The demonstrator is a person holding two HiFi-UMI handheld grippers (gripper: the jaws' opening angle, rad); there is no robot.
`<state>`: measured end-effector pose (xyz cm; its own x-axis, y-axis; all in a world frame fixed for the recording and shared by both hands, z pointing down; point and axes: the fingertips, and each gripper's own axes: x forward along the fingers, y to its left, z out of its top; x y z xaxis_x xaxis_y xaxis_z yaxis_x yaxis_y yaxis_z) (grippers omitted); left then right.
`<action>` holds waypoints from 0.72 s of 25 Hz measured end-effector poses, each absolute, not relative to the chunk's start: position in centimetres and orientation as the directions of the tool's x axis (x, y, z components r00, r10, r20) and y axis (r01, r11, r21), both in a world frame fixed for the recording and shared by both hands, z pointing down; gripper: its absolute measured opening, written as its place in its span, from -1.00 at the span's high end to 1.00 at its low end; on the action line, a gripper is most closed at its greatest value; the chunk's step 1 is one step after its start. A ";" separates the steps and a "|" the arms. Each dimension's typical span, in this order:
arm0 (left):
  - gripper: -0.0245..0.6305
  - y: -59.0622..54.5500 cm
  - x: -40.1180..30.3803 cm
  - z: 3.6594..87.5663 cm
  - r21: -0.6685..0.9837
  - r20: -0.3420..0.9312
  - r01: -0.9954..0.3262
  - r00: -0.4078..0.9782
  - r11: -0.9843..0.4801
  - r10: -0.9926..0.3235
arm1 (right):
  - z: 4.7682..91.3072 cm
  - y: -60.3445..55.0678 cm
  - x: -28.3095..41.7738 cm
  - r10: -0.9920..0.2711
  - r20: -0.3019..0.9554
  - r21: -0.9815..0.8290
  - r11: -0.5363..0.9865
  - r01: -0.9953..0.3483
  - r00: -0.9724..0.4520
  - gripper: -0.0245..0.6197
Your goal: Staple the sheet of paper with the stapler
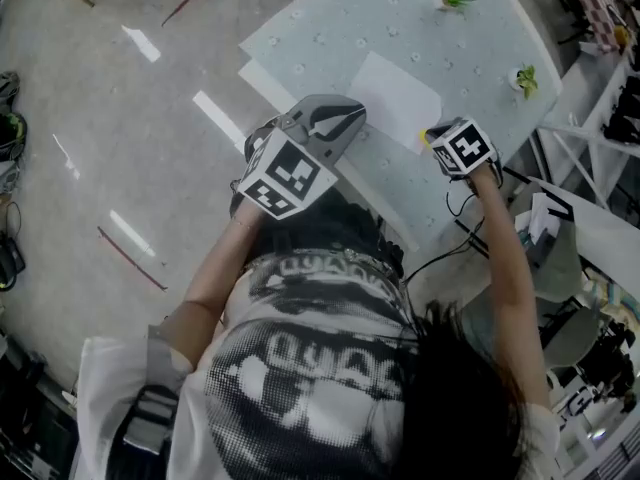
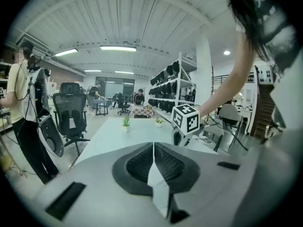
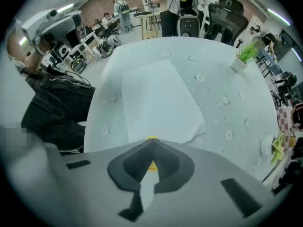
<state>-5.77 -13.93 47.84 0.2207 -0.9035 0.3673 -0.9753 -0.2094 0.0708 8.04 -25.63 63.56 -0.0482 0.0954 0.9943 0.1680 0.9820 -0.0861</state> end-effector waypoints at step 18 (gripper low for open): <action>0.91 -15.2 -3.1 44.7 0.016 0.349 -0.954 0.286 -0.300 -0.892 | 62.0 -25.8 8.5 0.142 0.952 -0.139 0.990 0.030 -0.270 0.92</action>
<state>-3.13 -15.18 44.72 0.2865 -0.8922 0.3492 -0.9538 -0.3001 0.0156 8.51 -25.80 62.02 -0.2697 0.1418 0.9525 0.0299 0.9899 -0.1388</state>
